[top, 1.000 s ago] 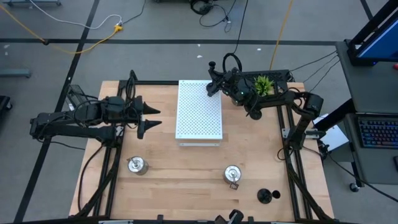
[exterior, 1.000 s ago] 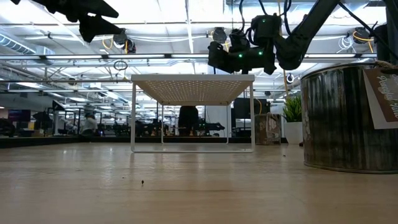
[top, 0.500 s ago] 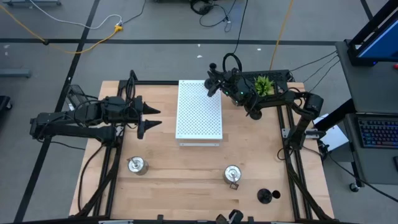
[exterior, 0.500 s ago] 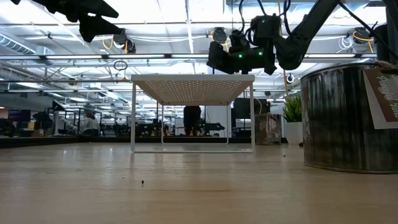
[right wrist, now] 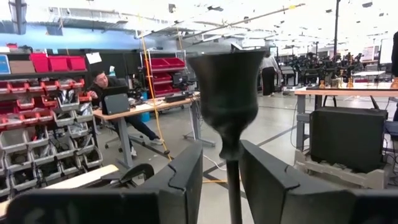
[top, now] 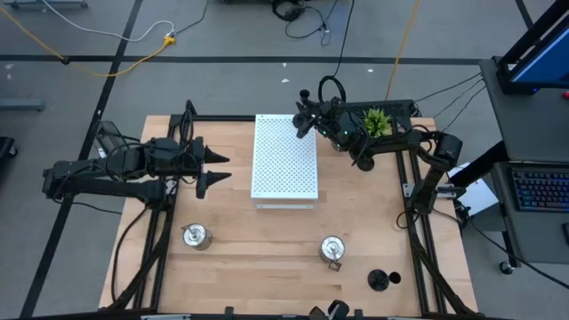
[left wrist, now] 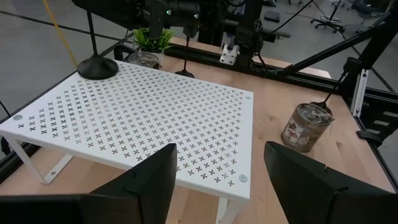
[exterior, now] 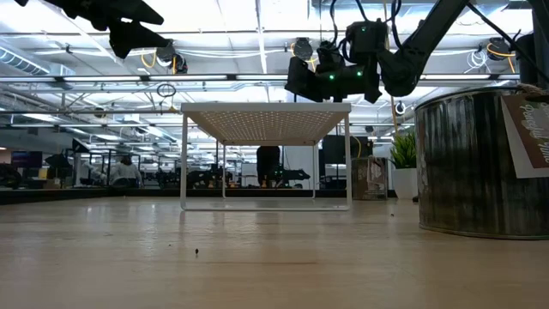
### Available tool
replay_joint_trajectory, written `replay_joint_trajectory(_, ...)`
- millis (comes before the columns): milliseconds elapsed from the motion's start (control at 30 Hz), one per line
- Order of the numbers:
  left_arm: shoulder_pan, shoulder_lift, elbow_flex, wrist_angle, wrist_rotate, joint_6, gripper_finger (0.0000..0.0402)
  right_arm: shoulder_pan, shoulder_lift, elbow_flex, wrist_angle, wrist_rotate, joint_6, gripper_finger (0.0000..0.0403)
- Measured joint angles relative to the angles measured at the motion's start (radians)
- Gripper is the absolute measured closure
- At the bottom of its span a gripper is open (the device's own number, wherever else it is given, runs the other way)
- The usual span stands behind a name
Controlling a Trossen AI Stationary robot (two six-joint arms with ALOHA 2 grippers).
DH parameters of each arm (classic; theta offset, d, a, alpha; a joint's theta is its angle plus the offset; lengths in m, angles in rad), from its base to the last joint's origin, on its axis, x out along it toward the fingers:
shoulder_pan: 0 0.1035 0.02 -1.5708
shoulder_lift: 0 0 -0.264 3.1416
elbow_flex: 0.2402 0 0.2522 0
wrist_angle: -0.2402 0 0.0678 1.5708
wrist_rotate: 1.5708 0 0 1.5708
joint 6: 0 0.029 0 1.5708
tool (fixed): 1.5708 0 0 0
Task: Pick & Place candle stick holders
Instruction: Put the top left black candle holder on the shelf
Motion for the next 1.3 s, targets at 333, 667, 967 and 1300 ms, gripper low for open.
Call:
replay_joint_trajectory(333, 0.000, 0.000, 0.000, 0.000, 0.000, 0.002, 0.0153, 0.000, 0.000, 0.000, 0.019, 0.000, -0.011, 0.0309)
replay_joint_trajectory(667, 0.000, 0.000, 0.000, 0.000, 0.000, 0.006, 0.0153, 0.000, 0.000, 0.000, 0.017, 0.000, -0.011, 0.0338)
replay_joint_trajectory(967, 0.000, 0.000, 0.000, 0.000, 0.000, 0.006, 0.0153, 0.000, 0.000, 0.000, 0.018, -0.001, -0.011, 0.0368)
replay_joint_trajectory(1300, 0.000, 0.000, 0.000, 0.000, 0.000, 0.005, 0.0153, 0.002, -0.059, 0.000, -0.062, 0.000, -0.011, 0.0356)
